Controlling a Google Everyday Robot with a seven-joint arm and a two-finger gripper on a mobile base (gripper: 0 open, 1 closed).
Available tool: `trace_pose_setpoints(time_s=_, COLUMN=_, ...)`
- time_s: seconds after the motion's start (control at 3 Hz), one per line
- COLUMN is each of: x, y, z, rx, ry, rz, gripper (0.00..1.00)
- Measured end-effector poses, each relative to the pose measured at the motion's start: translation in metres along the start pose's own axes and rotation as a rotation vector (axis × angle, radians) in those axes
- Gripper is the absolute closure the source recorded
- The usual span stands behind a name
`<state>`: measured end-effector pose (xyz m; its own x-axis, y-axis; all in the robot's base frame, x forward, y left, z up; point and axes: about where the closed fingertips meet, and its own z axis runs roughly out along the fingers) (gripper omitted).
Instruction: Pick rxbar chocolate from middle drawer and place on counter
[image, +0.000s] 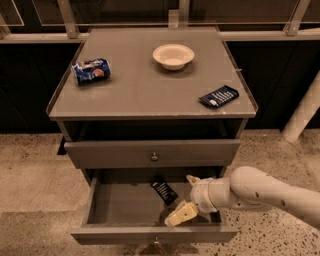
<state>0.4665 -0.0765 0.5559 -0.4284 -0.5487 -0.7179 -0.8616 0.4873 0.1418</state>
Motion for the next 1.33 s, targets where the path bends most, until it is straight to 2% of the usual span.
trace_pose_setpoints(time_s=0.33, x=0.005, y=-0.005, z=0.010, rx=0.045, ry=-0.008, rz=0.015, gripper=0.00)
trace_pose_setpoints(time_s=0.67, x=0.002, y=-0.031, z=0.057, rx=0.116, ry=-0.033, rz=0.006, gripper=0.00)
trace_pose_setpoints(time_s=1.33, x=0.009, y=-0.035, z=0.066, rx=0.112, ry=-0.020, rz=0.024, gripper=0.00)
